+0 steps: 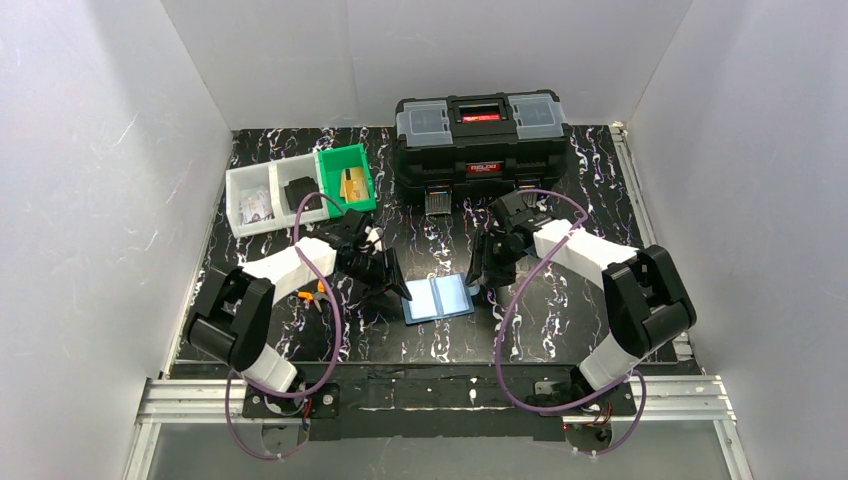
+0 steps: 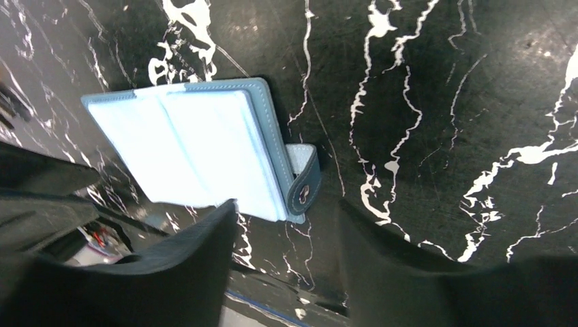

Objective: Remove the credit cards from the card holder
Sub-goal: Close the card holder at the center of the board, then reset both arms

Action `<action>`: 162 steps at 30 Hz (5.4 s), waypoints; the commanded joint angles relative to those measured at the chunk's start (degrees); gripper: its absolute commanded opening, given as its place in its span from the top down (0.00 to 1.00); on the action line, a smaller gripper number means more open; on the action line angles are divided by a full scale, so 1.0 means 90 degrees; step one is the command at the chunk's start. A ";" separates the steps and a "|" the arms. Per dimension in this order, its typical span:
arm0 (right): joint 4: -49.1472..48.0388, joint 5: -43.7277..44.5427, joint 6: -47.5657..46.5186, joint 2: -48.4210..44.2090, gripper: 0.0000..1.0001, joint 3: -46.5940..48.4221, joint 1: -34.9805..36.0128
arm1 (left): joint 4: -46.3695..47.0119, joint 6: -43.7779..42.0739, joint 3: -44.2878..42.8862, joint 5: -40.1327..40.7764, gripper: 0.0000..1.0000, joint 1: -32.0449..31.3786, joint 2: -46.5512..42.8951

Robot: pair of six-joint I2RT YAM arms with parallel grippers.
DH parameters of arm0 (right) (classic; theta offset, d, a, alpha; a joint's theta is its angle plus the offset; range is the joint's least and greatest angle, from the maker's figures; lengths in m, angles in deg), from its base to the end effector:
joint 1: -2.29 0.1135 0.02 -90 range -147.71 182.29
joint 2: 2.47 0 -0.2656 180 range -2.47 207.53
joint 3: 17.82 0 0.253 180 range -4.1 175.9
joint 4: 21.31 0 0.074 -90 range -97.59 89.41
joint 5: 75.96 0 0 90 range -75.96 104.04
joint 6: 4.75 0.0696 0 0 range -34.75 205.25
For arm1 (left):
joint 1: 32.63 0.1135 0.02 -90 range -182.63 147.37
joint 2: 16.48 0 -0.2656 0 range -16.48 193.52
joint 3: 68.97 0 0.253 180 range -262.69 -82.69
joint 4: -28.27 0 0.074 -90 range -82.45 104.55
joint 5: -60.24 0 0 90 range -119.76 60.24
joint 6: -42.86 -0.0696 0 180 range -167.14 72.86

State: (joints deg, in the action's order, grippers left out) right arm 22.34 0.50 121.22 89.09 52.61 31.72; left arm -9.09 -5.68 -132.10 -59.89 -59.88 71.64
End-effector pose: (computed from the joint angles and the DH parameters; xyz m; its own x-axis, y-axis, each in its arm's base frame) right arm 0.2738 0.1732 0.1596 -0.9693 0.1088 -0.2204 0.0059 0.9067 0.4217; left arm 0.2533 -0.1697 0.1532 -0.9895 -0.1345 -0.0534 -0.0694 0.7648 -0.6405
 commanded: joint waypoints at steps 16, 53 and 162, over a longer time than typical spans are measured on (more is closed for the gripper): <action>0.0188 0.0663 -0.0110 0.0302 0.96 0.0133 0.0206 | 0.0482 0.0059 0.0158 0.0058 0.46 -0.0219 0.0628; 0.0293 0.0246 0.0099 0.0217 0.99 0.0431 0.0344 | 0.0962 0.0507 -0.0820 -0.0335 0.46 -0.0505 0.0292; 0.0814 0.0052 0.0628 -0.0895 0.02 0.2335 0.0099 | -0.2610 -0.1406 -0.4039 0.3244 0.24 -0.1072 -0.0878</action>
State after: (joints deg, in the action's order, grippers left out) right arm 26.91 -3.26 129.68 88.00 70.18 32.98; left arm -30.55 -16.22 -165.83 -32.33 -71.37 67.95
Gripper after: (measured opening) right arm 0.930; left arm 0.603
